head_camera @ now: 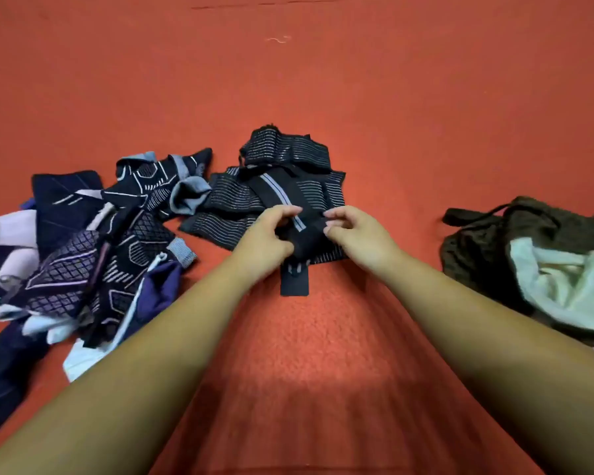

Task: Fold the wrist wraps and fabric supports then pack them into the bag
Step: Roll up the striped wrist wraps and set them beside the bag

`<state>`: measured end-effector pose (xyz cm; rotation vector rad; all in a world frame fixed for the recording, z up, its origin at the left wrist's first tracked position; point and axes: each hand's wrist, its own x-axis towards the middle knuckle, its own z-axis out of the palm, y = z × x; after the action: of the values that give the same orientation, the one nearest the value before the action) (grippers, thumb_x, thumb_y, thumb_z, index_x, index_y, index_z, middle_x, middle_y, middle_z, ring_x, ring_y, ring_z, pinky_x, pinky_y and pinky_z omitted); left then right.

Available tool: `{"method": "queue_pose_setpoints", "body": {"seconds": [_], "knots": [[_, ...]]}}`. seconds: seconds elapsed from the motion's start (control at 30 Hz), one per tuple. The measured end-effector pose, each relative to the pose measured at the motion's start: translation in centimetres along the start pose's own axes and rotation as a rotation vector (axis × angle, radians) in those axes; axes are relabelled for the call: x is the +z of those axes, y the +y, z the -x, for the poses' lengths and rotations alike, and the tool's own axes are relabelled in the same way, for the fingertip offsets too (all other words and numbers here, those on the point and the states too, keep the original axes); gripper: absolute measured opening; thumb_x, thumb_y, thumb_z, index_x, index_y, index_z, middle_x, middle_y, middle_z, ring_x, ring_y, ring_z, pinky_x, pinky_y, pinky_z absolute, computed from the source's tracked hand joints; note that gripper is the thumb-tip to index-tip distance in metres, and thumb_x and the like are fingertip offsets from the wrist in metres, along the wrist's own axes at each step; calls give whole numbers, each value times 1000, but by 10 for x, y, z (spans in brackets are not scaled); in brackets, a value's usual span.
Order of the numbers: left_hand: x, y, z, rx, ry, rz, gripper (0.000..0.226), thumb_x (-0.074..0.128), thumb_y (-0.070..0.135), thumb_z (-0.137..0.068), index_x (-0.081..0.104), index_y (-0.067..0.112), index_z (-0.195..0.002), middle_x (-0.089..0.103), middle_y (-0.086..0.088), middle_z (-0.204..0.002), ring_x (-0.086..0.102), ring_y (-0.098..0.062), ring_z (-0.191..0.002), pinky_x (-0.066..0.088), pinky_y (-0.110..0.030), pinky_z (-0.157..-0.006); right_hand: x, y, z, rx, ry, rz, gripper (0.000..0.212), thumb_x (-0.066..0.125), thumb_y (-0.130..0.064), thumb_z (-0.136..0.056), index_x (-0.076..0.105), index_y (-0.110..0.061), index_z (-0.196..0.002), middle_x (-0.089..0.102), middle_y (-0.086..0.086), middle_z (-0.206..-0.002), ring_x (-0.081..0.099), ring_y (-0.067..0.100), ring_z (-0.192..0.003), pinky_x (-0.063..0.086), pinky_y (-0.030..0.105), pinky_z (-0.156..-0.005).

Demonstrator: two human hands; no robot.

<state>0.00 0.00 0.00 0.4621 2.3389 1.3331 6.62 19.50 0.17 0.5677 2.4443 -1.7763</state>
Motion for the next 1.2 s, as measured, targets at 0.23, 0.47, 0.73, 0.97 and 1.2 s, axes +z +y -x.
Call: {"method": "queue_pose_setpoints", "body": {"seconds": [0.23, 0.47, 0.73, 0.97, 1.2], "knots": [[16, -51, -4, 252, 20, -102, 74, 64, -11, -81, 62, 25, -146, 54, 10, -155, 45, 1, -146, 27, -16, -123, 15, 43, 8, -206, 85, 26, 34, 65, -8, -96, 72, -33, -117, 72, -26, -109, 63, -18, -94, 48, 16, -88], [22, -53, 14, 319, 167, 13, 36, 61, 12, -104, 74, 33, -129, 75, 16, -126, 66, -2, -123, 48, -26, -110, 31, 53, 19, -359, 177, -21, 18, 73, -32, -85, 73, -44, -98, 73, -3, -106, 66, 9, -95, 57, 43, -95], [0, 2, 82, 513, 334, -26, 25, 65, 30, -106, 71, 52, -115, 71, 2, -114, 64, -2, -105, 47, -12, -91, 23, -7, 85, -533, 216, -82, 10, 63, -12, -103, 66, -18, -111, 74, -11, -102, 66, 1, -92, 51, 24, -90], [-14, 36, 138, 504, 301, 54, 26, 63, 37, -105, 65, 51, -127, 69, 3, -90, 65, -4, -81, 49, -21, -75, 12, -63, 144, -618, 225, -68, 6, 59, -17, -105, 63, -20, -108, 72, -11, -94, 64, 3, -87, 52, 34, -88], [-10, 49, 161, 355, 110, -25, 52, 74, 25, -86, 60, 31, -136, 75, 13, -121, 70, 0, -112, 55, -36, -102, 1, -84, 170, -597, 266, -170, 12, 58, -20, -105, 61, -29, -99, 71, -10, -95, 64, 10, -80, 55, 40, -79]]}}
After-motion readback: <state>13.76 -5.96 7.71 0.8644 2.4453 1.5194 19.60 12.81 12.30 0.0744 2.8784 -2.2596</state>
